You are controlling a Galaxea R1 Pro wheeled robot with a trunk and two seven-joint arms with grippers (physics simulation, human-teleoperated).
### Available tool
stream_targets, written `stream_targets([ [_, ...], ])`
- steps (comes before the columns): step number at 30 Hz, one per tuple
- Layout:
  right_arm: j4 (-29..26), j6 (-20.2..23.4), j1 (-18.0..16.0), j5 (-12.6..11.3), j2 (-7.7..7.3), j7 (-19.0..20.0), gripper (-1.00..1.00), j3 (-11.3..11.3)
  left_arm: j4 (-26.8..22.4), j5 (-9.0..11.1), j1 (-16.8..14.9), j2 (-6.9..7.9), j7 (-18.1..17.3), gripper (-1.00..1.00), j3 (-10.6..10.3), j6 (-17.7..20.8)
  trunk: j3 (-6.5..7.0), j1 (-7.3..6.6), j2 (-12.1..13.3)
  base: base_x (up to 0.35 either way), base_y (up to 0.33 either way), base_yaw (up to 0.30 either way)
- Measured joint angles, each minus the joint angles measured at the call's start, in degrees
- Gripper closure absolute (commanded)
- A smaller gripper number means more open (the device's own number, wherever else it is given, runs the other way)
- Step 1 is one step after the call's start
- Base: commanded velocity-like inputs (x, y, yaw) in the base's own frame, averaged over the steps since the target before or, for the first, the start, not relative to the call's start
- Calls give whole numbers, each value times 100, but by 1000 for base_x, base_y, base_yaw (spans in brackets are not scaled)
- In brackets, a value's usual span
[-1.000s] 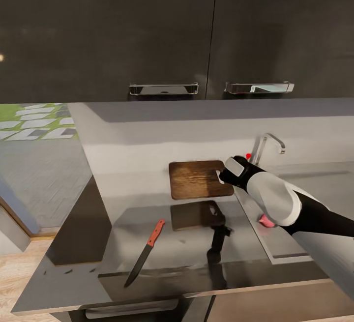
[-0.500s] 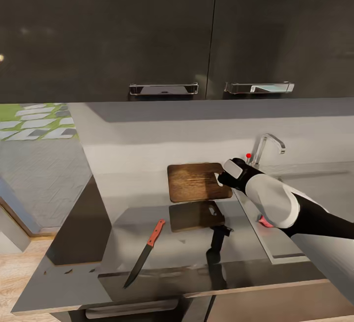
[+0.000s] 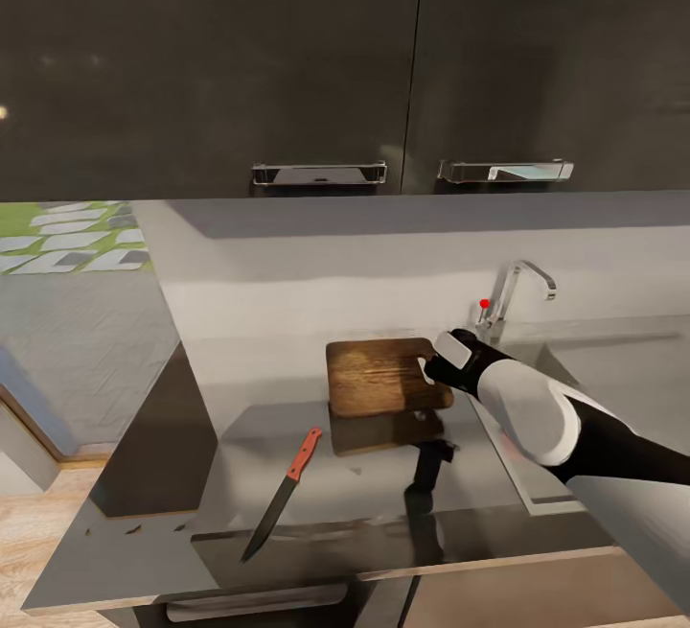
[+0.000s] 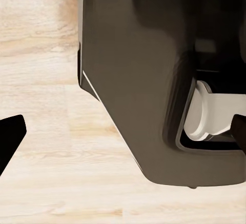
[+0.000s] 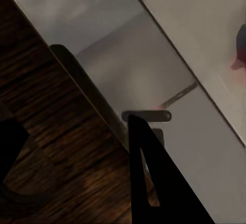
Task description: In the kitchen, take the Vidalia onion out of the sink, dice it on the chopping board with the paring knife, put the diced onion into the bowl on the countertop, then place both the paring knife and the chopping board into the sink.
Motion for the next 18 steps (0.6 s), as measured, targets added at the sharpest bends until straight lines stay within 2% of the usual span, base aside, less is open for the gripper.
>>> stream_targets([
  [18, -7, -13, 265, 26, -50, -3, 100, -20, 0, -8, -3, -1, 24, -100, 8, 0, 0, 0, -1, 0, 0, 0],
])
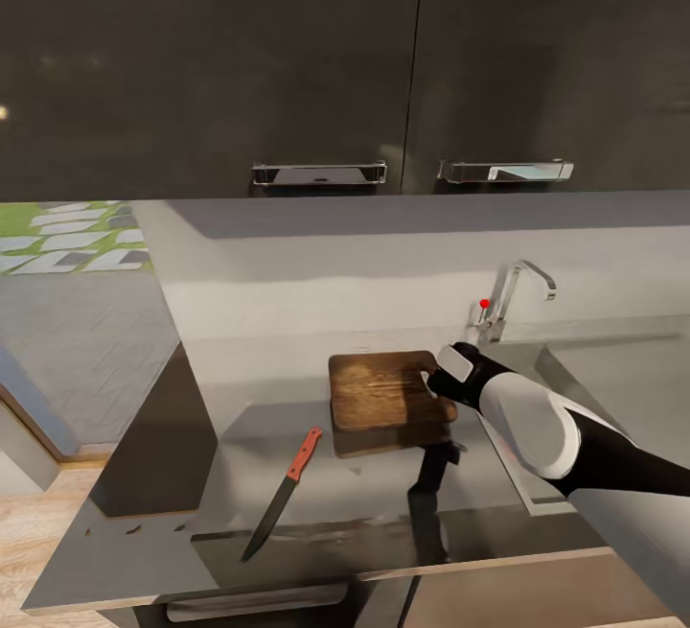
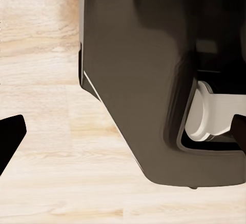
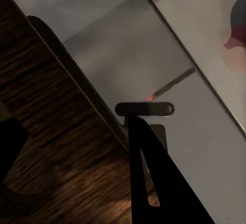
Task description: In the kitchen, take the Vidalia onion out of the sink, dice it on the chopping board with the paring knife, put the diced onion into the bowl on the countertop, then place both the paring knife and the chopping board into the sink.
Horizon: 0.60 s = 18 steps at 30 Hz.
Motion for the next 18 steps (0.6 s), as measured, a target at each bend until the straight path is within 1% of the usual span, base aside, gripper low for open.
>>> stream_targets([
  [5, 0, 1, 24, 0, -6, -1, 100, 4, 0, 0, 0, 2, -1, -100, 0, -2, 0, 0, 0, 0, 0, 0],
  [8, -2, 4, 82, 8, -62, -7, 100, 22, 0, 0, 2, 4, -1, -100, 0, 0, 0, 0, 0, 0, 0, 0],
  [9, -5, 0, 90, 21, -92, -10, 100, -5, 0, 0, 2, 5, 0, -100, 0, 0, 0, 0, 0, 0, 0, 0],
  [11, -3, 10, 100, 20, -160, -12, 100, 30, 0, 0, 3, 5, 0, -100, 1, 0, 0, 0, 0, 0, 0, 0],
  [13, -2, 9, 104, 15, -208, -17, 100, 11, 0, 0, 1, 8, 0, -100, 0, 0, 0, 0, 0, 0, 0, 0],
  [18, -2, 10, 127, 9, -253, -32, 100, 18, -11, 0, 1, 7, 0, -100, 6, -1, 0, 0, 0, 0, 0, 0],
])
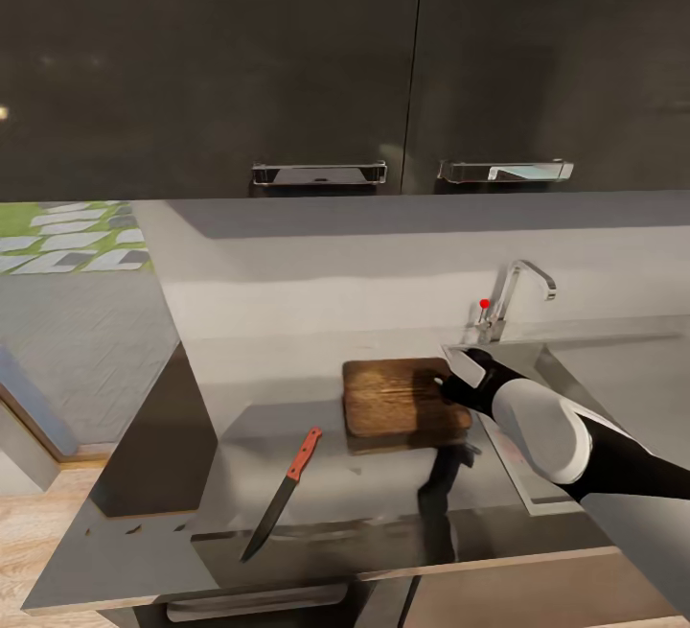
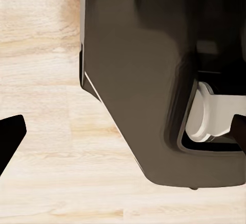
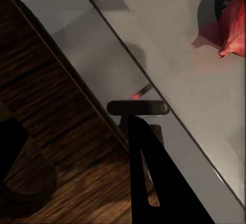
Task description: In the kitchen, take the Vidalia onion out of the sink, dice it on the chopping board with the paring knife, put the diced onion into the bowl on the countertop, then place both the paring knife and the chopping board into the sink.
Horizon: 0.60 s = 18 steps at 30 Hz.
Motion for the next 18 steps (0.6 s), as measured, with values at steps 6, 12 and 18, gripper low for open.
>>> stream_targets([
  [6, 1, 73, 6, -6, -9, -11, 100, 12, -6, 0, 0, -4, -1, -100, -4, -6, 0, 0, 0, 0, 0, 0],
  [12, 1, 320, 6, -12, 32, -9, 100, 27, -6, 0, -2, -4, -6, -100, -6, -8, 0, 0, 0, 0, 0, 0],
  [18, -1, 366, 6, -12, 76, -10, 100, 26, -14, 0, -1, -4, -7, -100, -5, -8, 0, 0, 0, 0, 0, 0],
])
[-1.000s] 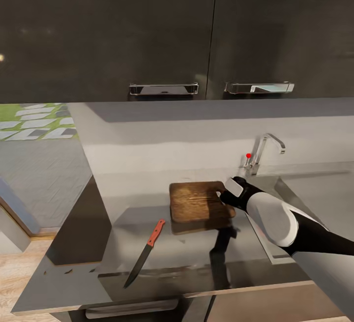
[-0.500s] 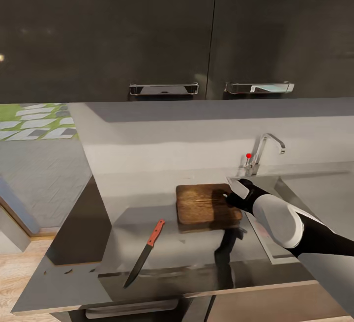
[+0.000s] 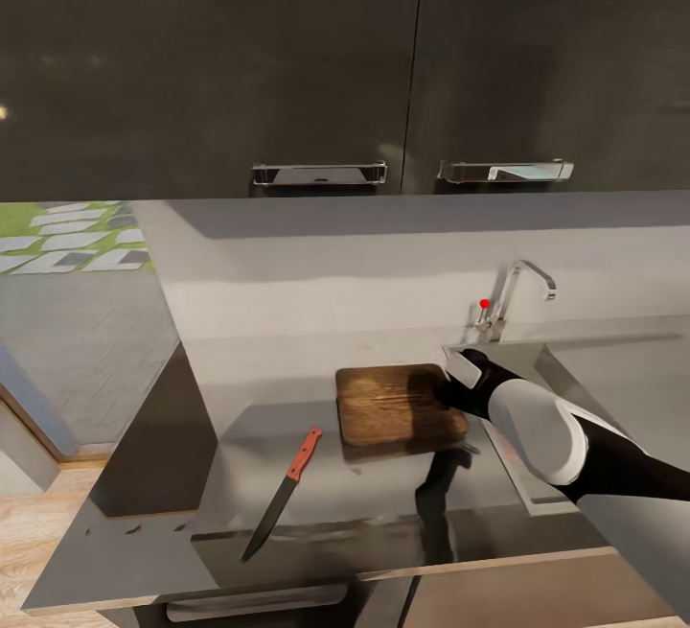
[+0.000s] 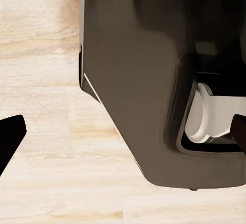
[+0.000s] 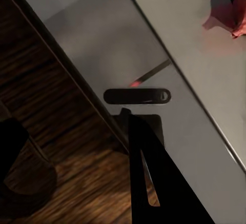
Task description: In the kitchen, take the Vidalia onion out of the sink, dice it on the chopping board with the paring knife, put the diced onion into the bowl on the countertop, then place both the paring knife and the chopping board into the sink.
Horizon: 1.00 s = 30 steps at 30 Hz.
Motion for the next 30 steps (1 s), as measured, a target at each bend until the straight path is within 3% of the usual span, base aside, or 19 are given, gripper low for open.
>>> stream_targets([
  [9, 0, 4, 0, 0, 90, -5, 100, 2, -8, 0, 2, 0, 1, -100, 7, -1, 0, 0, 0, 0, 40, 0],
  [30, 0, 4, 0, 8, 83, -10, 100, -3, -9, -8, 2, 9, 7, -100, 7, 0, 0, 0, 0, 0, 4, 0],
])
